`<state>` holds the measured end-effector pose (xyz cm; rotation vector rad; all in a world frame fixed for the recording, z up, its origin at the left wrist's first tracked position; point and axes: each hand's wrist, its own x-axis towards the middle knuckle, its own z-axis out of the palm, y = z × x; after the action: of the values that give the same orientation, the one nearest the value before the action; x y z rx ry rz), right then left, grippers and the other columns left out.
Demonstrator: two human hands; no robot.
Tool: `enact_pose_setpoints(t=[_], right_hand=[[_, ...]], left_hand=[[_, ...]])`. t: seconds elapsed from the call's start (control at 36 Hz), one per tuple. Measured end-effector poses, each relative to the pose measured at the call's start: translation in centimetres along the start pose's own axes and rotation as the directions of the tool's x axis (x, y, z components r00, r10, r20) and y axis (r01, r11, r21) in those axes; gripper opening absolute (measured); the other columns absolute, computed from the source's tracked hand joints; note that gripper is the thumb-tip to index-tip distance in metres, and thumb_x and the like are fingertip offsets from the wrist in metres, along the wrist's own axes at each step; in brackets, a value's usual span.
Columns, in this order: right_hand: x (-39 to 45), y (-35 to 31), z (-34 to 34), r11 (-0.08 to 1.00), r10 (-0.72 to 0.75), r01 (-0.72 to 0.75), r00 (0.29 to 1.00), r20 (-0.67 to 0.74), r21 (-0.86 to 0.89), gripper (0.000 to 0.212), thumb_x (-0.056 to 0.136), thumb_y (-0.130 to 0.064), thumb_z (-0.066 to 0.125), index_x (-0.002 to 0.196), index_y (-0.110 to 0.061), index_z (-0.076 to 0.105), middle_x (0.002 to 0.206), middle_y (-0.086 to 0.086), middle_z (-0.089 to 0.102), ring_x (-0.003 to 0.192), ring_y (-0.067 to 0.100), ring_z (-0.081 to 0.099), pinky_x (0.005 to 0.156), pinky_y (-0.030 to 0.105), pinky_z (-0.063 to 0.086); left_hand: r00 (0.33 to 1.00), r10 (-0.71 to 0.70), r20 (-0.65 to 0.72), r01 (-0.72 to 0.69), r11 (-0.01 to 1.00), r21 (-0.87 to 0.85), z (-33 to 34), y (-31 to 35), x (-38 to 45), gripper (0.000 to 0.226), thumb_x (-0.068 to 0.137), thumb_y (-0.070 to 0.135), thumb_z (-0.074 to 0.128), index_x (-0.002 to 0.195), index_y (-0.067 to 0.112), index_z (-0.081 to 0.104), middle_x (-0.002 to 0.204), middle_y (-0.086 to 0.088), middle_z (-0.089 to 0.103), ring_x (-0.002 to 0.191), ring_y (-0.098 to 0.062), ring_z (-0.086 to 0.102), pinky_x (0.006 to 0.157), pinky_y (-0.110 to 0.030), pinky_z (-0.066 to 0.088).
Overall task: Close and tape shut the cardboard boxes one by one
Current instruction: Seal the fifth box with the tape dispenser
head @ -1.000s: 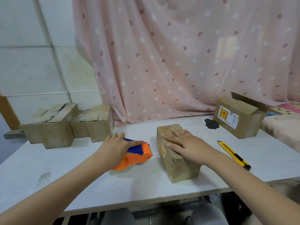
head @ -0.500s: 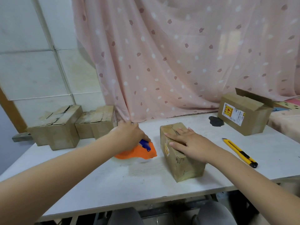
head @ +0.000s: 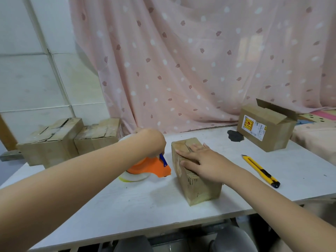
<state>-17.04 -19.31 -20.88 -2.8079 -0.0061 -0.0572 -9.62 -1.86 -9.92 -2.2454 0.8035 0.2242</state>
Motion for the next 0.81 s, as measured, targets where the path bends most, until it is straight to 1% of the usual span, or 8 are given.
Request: enact_pose_setpoints(t=[0.08, 0.17, 0.28, 0.36, 0.44, 0.58, 0.69, 0.81], right_hand=[[0.0, 0.1, 0.0, 1.0, 0.005, -0.005, 1.0, -0.002, -0.002, 0.062, 0.076, -0.089, 0.013, 0.137, -0.076, 0.017, 0.166, -0.005, 0.015, 0.155, 0.022, 0.001, 0.124, 0.051, 0.014], [-0.3, 0.0, -0.3, 1.0, -0.005, 0.006, 1.0, -0.015, 0.016, 0.062, 0.08, -0.084, 0.017, 0.14, -0.072, 0.022, 0.166, -0.001, 0.017, 0.155, 0.016, 0.0, 0.126, 0.046, 0.006], [-0.5, -0.3, -0.5, 1.0, -0.019, 0.019, 1.0, -0.007, 0.016, 0.066, 0.079, -0.082, 0.017, 0.143, -0.067, 0.025, 0.166, 0.001, 0.018, 0.155, 0.013, 0.0, 0.126, 0.042, 0.001], [-0.6, -0.4, -0.6, 1.0, -0.007, 0.007, 1.0, -0.01, 0.007, 0.064, 0.079, -0.085, 0.017, 0.141, -0.07, 0.024, 0.166, 0.0, 0.018, 0.155, 0.016, -0.001, 0.126, 0.045, 0.003], [-1.1, -1.1, -1.2, 0.998, -0.031, 0.03, 0.999, -0.018, -0.063, 0.051, 0.097, -0.067, 0.027, 0.147, -0.059, 0.027, 0.166, 0.002, 0.018, 0.154, 0.011, 0.0, 0.124, 0.041, -0.01], [-1.5, -1.8, -1.5, 0.997, 0.001, -0.004, 0.999, -0.038, -0.08, 0.049, 0.1, -0.06, 0.03, 0.149, -0.056, 0.029, 0.165, 0.003, 0.021, 0.154, 0.014, -0.002, 0.122, 0.048, -0.014], [-1.5, -1.7, -1.5, 0.997, 0.059, -0.061, 0.996, -0.063, -0.043, 0.049, 0.1, -0.06, 0.032, 0.149, -0.056, 0.03, 0.164, 0.006, 0.021, 0.154, 0.02, -0.001, 0.122, 0.051, -0.011], [-1.3, -1.8, -1.8, 0.995, 0.093, -0.095, 0.994, -0.049, -0.038, 0.05, 0.099, -0.061, 0.032, 0.149, -0.055, 0.031, 0.165, 0.009, 0.019, 0.154, 0.023, -0.001, 0.121, 0.053, -0.009]], left_hand=[[0.998, -0.018, 0.056, 0.018, 1.0, 0.007, 0.1, -0.1, 0.5, 0.048, 0.101, 0.014, 0.043, 0.144, 0.034, 0.048, 0.128, 0.003, 0.053, 0.115, -0.031, 0.055, 0.099, -0.046, 0.048], [0.989, -0.048, 0.137, 0.043, 0.998, 0.042, 1.2, -0.3, 0.7, 0.046, 0.1, 0.018, 0.047, 0.141, 0.038, 0.049, 0.133, 0.006, 0.051, 0.111, -0.027, 0.051, 0.088, -0.04, 0.045], [0.985, 0.104, 0.138, -0.105, 0.994, -0.004, 2.6, -1.5, -1.1, 0.059, 0.099, 0.007, 0.042, 0.149, 0.039, 0.039, 0.137, 0.007, 0.054, 0.113, -0.022, 0.055, 0.081, -0.029, 0.044], [0.986, 0.104, 0.132, -0.088, 0.989, -0.119, 3.5, -3.0, -1.3, 0.069, 0.093, 0.007, 0.047, 0.151, 0.042, 0.034, 0.113, 0.005, 0.056, 0.091, -0.019, 0.052, 0.069, -0.027, 0.042], [0.991, 0.023, 0.134, 0.007, 0.976, -0.216, 4.5, -3.4, -0.7, 0.076, 0.086, 0.015, 0.057, 0.152, 0.041, 0.031, 0.093, 0.008, 0.051, 0.081, -0.016, 0.051, 0.066, -0.026, 0.042], [0.989, -0.141, 0.033, 0.142, 0.901, -0.41, 5.8, -2.3, 0.3, 0.052, 0.092, 0.024, 0.05, 0.144, 0.018, 0.046, 0.109, -0.002, 0.059, 0.085, -0.019, 0.054, 0.068, -0.025, 0.045], [0.959, -0.276, -0.059, 0.199, 0.809, -0.553, 7.1, -1.4, 1.7, 0.017, 0.089, 0.023, 0.052, 0.101, 0.012, 0.054, 0.081, -0.001, 0.047, 0.078, -0.019, 0.053, 0.06, -0.025, 0.042], [0.945, -0.319, -0.069, 0.215, 0.767, -0.604, 7.5, 0.1, 2.4, 0.026, 0.09, 0.021, 0.052, 0.115, 0.012, 0.054, 0.08, -0.001, 0.04, 0.086, -0.022, 0.053, 0.068, -0.029, 0.043]])
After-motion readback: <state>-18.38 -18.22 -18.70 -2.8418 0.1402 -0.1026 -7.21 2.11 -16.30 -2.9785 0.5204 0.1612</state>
